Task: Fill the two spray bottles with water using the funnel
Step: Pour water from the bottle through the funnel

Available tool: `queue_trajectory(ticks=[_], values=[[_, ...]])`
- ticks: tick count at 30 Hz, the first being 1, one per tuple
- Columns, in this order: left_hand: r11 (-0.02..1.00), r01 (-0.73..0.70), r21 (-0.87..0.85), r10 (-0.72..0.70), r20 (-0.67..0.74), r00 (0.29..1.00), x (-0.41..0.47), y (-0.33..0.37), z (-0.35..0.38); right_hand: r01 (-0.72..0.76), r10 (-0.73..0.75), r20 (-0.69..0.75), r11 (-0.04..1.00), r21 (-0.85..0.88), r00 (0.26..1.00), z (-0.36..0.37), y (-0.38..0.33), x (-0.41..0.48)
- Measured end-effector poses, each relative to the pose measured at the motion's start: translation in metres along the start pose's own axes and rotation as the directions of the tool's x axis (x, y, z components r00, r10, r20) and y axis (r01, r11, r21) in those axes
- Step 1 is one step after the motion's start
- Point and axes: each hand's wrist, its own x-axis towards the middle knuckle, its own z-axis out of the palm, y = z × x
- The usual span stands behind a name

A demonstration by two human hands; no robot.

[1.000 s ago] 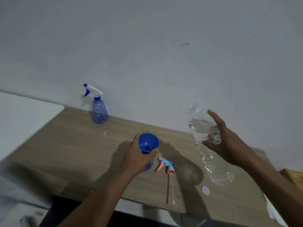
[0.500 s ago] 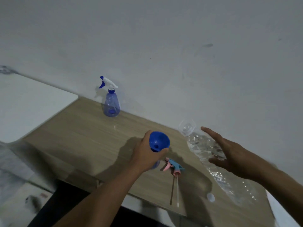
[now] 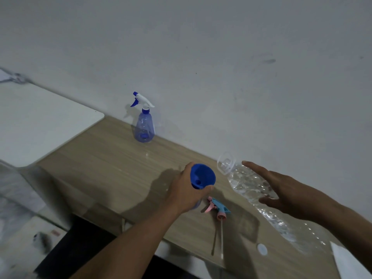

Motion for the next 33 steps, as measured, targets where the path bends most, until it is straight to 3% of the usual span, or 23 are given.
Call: queue_trajectory(ticks=[33], values=[[0.999,-0.04,-0.012,0.04,-0.005,0.999,0.003,-0.005,0.002,0.003,0.006,0.081,0.994,-0.113,0.997,-0.014,-0.002,0.003]])
